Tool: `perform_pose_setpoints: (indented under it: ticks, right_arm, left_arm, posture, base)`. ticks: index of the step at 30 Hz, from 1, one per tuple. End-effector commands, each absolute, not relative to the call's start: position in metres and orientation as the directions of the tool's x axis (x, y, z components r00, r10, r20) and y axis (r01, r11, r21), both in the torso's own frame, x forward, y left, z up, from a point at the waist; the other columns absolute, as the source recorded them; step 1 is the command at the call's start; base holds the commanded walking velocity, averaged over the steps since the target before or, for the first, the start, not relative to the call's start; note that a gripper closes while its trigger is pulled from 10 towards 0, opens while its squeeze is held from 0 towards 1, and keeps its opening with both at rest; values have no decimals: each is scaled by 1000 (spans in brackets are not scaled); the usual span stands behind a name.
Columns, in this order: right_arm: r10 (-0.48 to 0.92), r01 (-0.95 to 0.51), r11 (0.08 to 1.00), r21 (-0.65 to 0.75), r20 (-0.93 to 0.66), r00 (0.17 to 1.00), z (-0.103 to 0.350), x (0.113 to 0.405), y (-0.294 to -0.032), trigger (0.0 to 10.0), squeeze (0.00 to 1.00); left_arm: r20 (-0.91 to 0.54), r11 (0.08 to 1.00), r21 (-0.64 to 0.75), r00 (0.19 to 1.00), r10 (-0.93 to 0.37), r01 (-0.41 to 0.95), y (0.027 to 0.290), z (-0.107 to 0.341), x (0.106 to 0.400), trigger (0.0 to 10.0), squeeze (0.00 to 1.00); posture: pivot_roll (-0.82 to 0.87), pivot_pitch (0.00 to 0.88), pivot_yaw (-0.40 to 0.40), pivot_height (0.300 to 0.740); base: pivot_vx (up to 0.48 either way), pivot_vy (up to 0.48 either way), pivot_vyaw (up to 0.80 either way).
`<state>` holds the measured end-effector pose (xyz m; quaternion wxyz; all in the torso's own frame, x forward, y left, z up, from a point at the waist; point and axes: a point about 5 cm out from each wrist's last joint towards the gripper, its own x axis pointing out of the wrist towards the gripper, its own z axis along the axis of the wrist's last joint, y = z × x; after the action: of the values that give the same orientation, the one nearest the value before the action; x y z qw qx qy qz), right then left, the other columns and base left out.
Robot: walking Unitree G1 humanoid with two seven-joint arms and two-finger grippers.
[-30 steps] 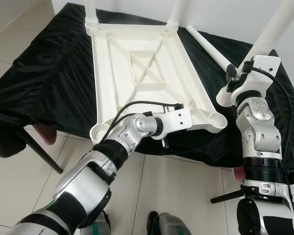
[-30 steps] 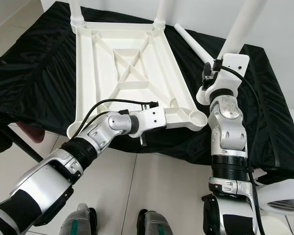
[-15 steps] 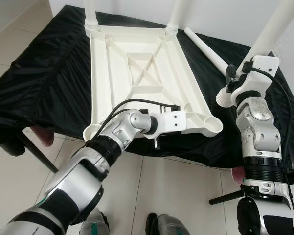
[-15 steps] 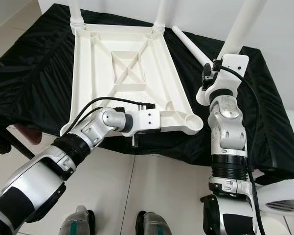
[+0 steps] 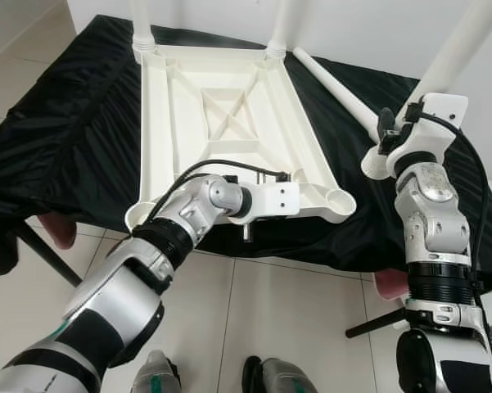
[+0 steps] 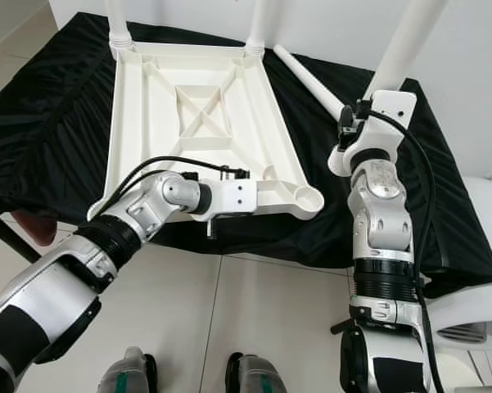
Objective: Building children table
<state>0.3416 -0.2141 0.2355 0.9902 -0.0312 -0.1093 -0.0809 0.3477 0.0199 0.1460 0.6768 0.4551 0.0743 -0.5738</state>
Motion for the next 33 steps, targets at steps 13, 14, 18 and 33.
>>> perform_pose_setpoints:
  ticks: [13,14,18,33]
  right_arm:
    - [-158,173,984,-39,241,957,239,341,-216,10000,0]
    - [-158,173,984,-39,241,957,239,341,-216,10000,0]
    - [-161,176,983,-42,239,958,239,339,-217,10000,0]
    - [3,-1,1000,-8,227,974,231,337,-197,10000,0]
  left_arm:
    - [-842,-17,350,307,-445,936,84,96,349,10000,1000]
    - [-842,-17,350,307,-445,936,84,96,349,10000,1000]
    - [-781,8,368,314,-539,930,67,112,351,10000,0]
    - [-391,146,356,289,-874,923,-24,187,333,10000,0]
  posture:
    - [56,108,-91,740]
    - [56,108,-91,740]
    - [51,110,-89,740]
    - [56,99,-110,740]
  base:
    - [0,0,0]
    - [0,0,0]
    - [0,0,0]
    - [0,0,0]
